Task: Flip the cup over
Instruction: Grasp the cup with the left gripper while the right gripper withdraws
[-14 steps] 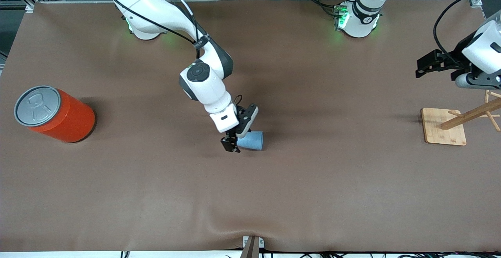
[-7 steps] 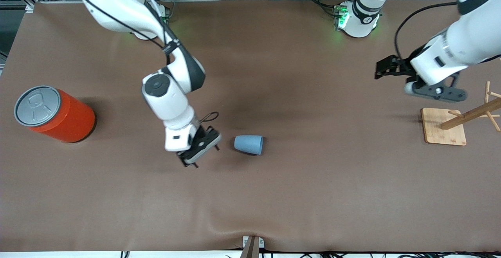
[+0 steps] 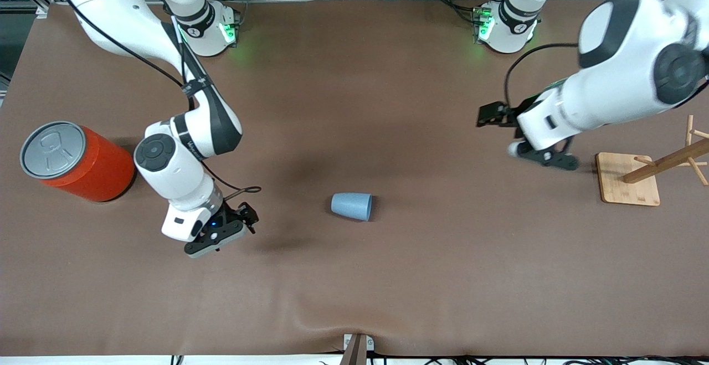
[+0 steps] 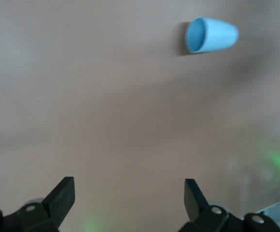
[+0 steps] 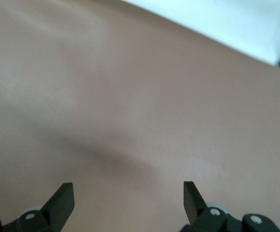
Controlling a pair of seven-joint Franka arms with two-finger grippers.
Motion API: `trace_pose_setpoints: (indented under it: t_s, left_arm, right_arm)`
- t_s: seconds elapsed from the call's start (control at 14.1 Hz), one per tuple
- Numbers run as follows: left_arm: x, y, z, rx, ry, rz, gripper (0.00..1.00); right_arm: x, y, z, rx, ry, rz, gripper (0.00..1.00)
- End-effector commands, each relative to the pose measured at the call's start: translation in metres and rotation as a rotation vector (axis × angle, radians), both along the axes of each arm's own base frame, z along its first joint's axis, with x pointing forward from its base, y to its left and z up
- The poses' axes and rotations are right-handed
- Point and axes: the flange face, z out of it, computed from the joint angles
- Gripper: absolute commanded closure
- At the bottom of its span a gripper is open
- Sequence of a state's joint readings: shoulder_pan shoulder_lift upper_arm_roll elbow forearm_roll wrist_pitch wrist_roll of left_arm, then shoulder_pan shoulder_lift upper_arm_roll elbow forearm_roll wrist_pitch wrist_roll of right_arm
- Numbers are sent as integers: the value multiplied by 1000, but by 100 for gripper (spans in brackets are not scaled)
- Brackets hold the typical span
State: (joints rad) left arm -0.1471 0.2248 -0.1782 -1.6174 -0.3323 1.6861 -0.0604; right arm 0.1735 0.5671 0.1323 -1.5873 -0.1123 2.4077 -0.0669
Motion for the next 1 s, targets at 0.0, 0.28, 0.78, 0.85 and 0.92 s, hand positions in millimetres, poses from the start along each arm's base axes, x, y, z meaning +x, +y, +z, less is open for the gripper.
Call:
trace_pose_setpoints:
  t_s: [0.0,0.28,0.78,0.85,0.92]
  left_arm:
    - [17,-52,-53,-118,2,0,0]
    - [46,-94,-128,-264,4,-14,0]
    - [60,-127,-247,-589,4,38,0]
    - [61,-126,-260,-609,-9,58,0]
    - [61,-126,-273,-615,-5,70,0]
  right_arm:
    - [-9,-26,32,-15,69,-95,0]
    - [-15,-85,61,-50,153,-182,0]
    - [-42,-153,114,-90,269,-290,0]
    - [-46,-160,123,-93,277,-303,0]
    - [-50,-169,133,-94,282,-319,0]
